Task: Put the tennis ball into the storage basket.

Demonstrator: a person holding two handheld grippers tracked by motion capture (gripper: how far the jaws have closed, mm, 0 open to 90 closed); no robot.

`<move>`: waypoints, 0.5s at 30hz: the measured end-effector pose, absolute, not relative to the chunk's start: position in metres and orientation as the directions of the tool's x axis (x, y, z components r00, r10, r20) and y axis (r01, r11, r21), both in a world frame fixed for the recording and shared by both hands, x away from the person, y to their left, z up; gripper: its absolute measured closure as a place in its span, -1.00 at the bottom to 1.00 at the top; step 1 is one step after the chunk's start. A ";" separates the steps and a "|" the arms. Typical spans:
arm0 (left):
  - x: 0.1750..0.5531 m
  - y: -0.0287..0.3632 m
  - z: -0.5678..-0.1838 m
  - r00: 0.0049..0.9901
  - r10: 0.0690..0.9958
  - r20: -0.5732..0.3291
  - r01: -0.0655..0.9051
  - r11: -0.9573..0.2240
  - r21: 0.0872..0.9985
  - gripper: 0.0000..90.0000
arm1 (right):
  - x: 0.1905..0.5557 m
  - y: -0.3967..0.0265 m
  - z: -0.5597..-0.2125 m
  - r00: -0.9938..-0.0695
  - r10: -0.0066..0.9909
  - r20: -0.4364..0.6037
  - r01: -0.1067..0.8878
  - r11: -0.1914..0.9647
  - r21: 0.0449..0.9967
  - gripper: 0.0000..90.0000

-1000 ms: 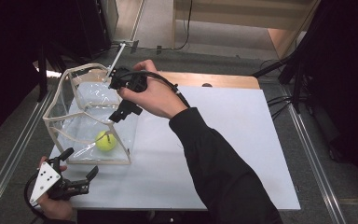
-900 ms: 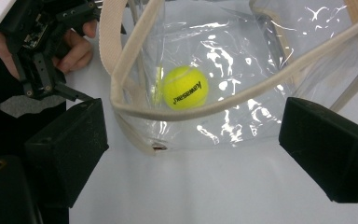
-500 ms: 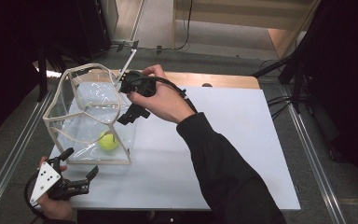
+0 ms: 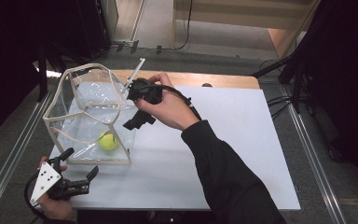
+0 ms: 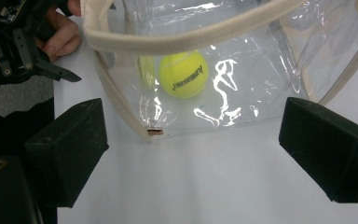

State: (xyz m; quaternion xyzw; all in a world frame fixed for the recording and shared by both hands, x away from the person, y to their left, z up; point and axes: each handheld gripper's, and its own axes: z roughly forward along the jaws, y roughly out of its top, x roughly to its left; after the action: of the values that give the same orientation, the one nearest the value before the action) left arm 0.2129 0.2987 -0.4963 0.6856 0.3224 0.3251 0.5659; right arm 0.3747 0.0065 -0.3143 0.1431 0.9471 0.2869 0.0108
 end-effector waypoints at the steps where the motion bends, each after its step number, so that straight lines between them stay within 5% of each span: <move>1: 0.213 0.299 -0.496 0.581 0.810 0.081 0.074 -0.152 0.986 -1.00 | 0.374 0.006 -0.316 -0.959 0.276 0.057 0.262 0.797 0.545 -0.85; 15: 0.213 0.299 -0.496 0.580 0.810 0.081 0.075 -0.153 0.985 -1.00 | 0.367 -0.007 -0.346 -0.954 0.289 0.078 0.281 0.776 0.565 -0.95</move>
State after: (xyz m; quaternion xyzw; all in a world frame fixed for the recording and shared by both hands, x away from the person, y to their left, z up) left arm 0.2128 0.2986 -0.4963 0.6860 0.3228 0.3252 0.5652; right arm 0.3670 -0.0073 -0.3456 0.1510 0.9423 0.2985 0.0065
